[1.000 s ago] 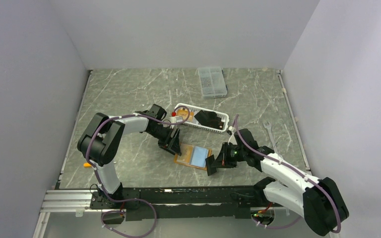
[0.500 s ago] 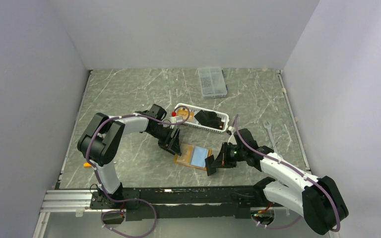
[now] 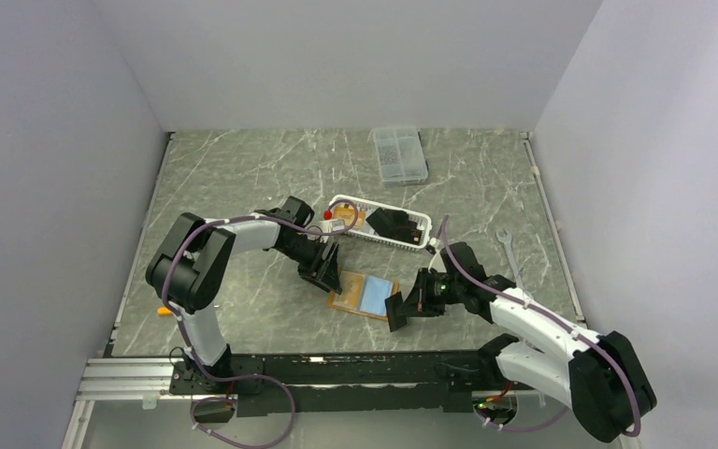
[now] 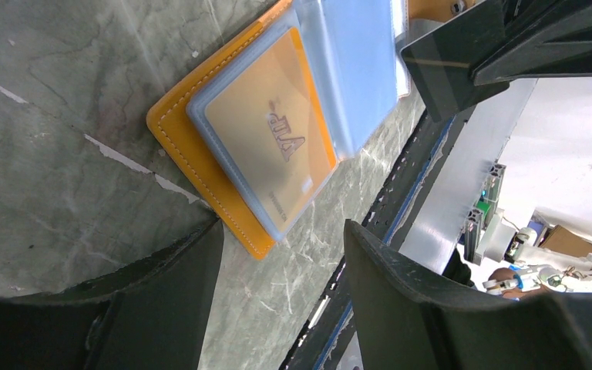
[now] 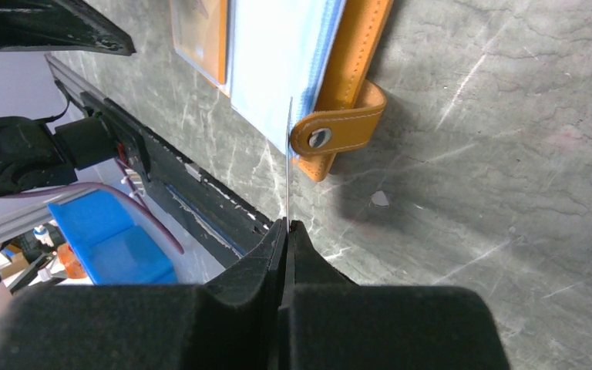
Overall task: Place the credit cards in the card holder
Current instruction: Turn over the card slot in the card holder.
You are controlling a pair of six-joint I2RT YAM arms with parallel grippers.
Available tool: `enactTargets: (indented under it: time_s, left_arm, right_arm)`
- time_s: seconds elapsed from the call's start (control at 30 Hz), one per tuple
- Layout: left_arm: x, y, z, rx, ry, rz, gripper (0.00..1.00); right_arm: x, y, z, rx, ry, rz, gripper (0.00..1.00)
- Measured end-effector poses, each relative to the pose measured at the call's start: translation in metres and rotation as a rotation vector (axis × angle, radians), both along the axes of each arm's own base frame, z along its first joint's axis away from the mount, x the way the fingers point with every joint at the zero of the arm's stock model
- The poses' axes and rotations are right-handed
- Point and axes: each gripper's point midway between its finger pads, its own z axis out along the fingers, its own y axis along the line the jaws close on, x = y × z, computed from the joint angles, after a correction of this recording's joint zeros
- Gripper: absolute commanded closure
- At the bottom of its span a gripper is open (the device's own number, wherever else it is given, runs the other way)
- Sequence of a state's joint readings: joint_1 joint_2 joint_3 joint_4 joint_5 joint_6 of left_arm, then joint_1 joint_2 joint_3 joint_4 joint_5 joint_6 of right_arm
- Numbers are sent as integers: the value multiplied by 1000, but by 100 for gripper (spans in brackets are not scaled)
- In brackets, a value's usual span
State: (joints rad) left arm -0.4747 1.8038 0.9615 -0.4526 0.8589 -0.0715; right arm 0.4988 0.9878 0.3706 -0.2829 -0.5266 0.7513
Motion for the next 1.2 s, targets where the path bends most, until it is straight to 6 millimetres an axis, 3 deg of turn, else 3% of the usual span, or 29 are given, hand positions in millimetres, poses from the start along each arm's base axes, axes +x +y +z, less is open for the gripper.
enactTargets:
  time_s: [0.37,1.2]
  left_arm:
    - [0,0,0,0,0,0,35]
    - [0,0,0,0,-1,0,36]
  right_arm:
    - [-6,-3,-15,-33,57,-1,100]
    - [-1,-5,-2,1,6,-14,100]
